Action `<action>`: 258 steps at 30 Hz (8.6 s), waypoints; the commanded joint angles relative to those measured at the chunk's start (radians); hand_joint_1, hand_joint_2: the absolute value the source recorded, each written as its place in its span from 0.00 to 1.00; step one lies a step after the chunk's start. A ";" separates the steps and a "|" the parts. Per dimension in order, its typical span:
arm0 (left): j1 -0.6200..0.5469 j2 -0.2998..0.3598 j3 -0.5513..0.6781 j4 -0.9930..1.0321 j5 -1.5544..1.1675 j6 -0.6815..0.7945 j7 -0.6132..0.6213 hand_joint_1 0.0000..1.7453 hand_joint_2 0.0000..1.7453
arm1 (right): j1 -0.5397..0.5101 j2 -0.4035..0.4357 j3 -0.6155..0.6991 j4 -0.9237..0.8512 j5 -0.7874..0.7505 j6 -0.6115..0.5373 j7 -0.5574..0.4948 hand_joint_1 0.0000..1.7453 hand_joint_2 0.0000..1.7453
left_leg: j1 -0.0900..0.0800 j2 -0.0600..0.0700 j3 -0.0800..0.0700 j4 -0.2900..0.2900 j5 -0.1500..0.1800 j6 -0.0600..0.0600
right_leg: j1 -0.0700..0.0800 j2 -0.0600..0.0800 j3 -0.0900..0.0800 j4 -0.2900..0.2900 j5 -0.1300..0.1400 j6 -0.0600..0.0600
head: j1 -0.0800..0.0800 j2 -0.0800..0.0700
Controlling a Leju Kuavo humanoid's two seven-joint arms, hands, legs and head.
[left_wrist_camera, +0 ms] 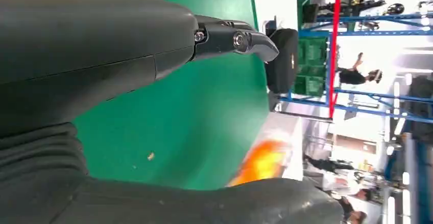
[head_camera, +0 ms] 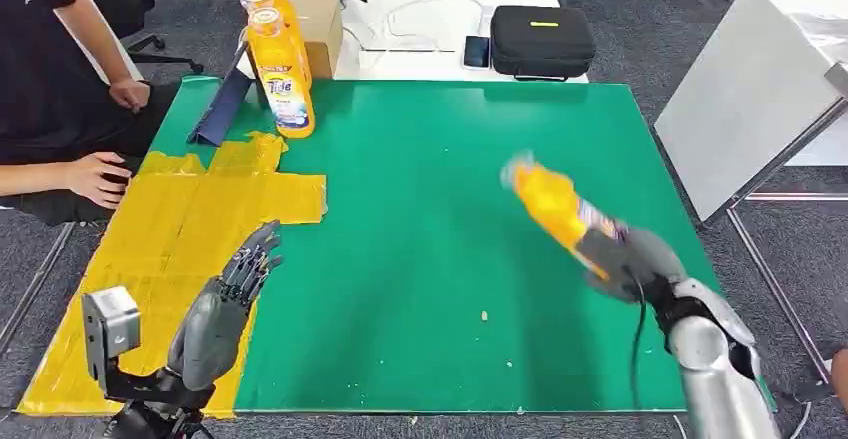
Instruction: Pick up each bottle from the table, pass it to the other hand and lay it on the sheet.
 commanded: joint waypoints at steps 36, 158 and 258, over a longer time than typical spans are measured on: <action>-0.235 0.002 -0.199 0.038 0.304 0.217 -0.095 0.00 1.00 | -0.227 0.256 0.682 0.108 -0.287 -0.234 0.008 1.00 1.00 | 0.001 0.000 -0.007 0.000 0.004 -0.003 | 0.000 0.001 -0.002 0.001 0.004 -0.004 | 0.000 0.000; -0.369 0.037 -0.331 0.187 0.149 0.370 -0.147 1.00 1.00 | -0.397 0.165 1.091 0.428 -0.126 -0.336 -0.205 0.00 0.00 | 0.001 -0.003 -0.010 0.000 0.006 -0.003 | 0.001 -0.003 -0.004 0.002 0.006 -0.006 | 0.001 0.000; -0.203 0.124 -0.138 0.632 -1.598 0.152 -0.119 1.00 1.00 | 0.547 0.117 0.012 -0.638 -0.012 -0.274 -0.342 0.00 0.00 | 0.000 -0.006 -0.013 -0.002 0.006 -0.003 | 0.000 -0.003 -0.017 0.000 0.005 -0.007 | 0.000 0.000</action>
